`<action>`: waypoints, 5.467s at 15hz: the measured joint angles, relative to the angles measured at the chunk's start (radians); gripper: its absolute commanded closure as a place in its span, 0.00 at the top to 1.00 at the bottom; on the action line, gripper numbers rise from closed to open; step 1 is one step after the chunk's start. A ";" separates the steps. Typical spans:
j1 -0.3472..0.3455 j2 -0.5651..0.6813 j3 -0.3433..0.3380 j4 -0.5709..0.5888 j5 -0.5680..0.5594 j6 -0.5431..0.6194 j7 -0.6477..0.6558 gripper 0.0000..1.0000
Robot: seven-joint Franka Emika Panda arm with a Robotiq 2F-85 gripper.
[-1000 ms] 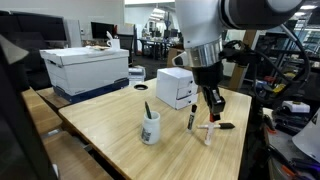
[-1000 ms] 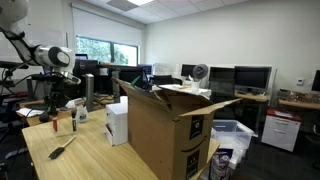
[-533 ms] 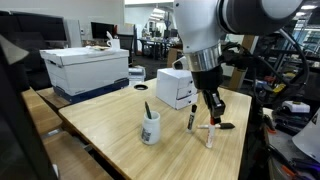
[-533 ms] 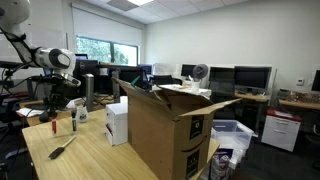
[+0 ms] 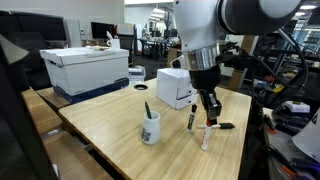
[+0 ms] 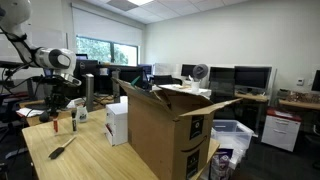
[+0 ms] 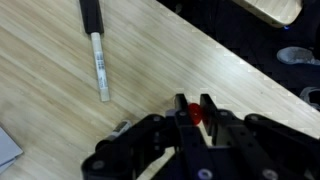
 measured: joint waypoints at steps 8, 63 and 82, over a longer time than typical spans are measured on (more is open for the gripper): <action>0.000 0.000 0.000 -0.001 0.002 0.035 -0.004 0.08; 0.029 0.070 0.054 0.120 -0.191 0.289 -0.012 1.00; 0.027 0.134 0.003 0.198 -0.214 0.309 -0.010 1.00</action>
